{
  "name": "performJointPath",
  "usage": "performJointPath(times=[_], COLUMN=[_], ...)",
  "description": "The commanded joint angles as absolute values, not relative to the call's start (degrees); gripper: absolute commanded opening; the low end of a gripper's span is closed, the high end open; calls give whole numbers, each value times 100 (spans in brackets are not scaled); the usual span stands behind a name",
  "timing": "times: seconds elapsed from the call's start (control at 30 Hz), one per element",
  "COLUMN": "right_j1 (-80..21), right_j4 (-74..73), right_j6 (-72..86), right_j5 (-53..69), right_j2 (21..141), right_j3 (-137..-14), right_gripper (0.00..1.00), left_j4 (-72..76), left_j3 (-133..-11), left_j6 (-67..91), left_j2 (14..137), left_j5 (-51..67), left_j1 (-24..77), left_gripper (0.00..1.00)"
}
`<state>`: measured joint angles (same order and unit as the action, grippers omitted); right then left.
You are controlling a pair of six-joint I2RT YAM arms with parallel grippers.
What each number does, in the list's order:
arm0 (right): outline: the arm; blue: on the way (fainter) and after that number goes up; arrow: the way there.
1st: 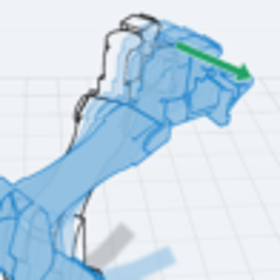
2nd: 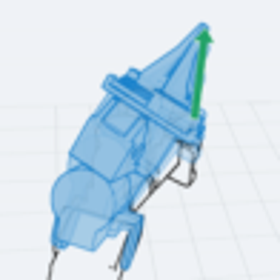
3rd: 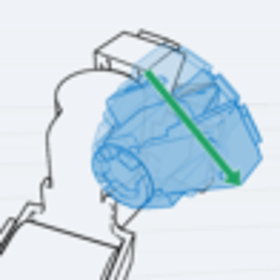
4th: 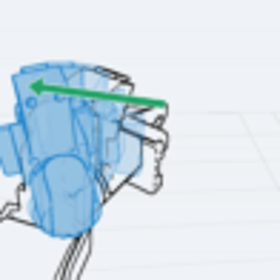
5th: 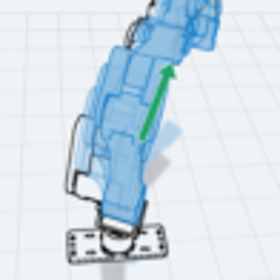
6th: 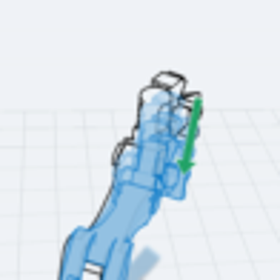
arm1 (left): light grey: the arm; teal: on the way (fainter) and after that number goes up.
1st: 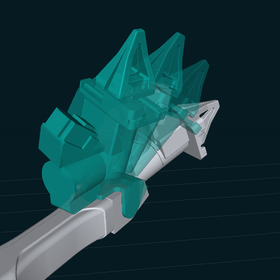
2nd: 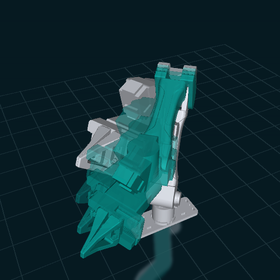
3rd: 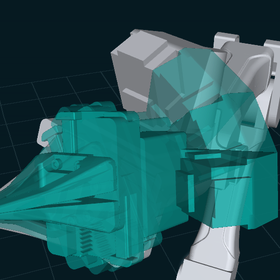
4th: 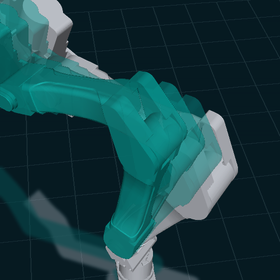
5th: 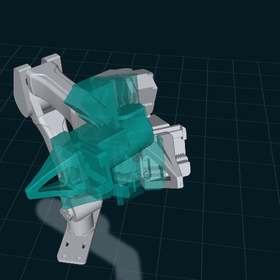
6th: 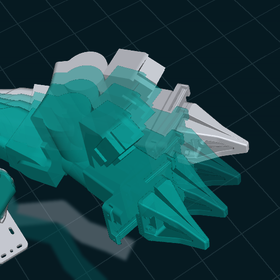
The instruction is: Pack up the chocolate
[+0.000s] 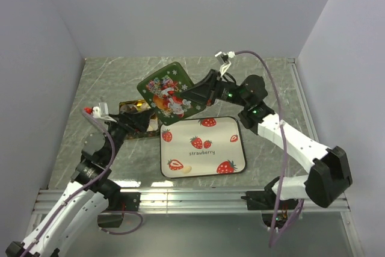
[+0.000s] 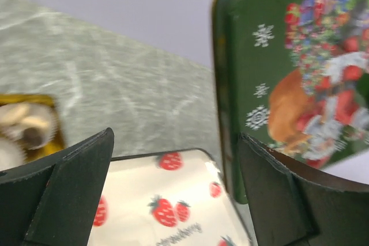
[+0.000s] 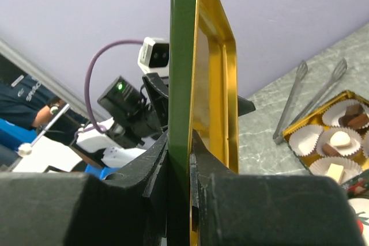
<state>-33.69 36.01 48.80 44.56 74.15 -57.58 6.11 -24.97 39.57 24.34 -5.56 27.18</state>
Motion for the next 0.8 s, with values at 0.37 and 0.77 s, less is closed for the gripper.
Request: performJointPath(times=[0.37, 0.77], right_j1=[-3349, -3366], right_j4=[5431, 4298], right_j6=[6284, 5555], right_j5=[4509, 4043], right_j2=[9570, 10449], right_j3=[-6099, -6819], right_gripper=[0, 0], left_j4=[922, 1924], left_j3=[-1354, -1363], left_j6=[4342, 4123], left_j2=[2583, 4394], left_j5=[-1743, 307], left_j1=[1548, -465], left_gripper=[97, 95])
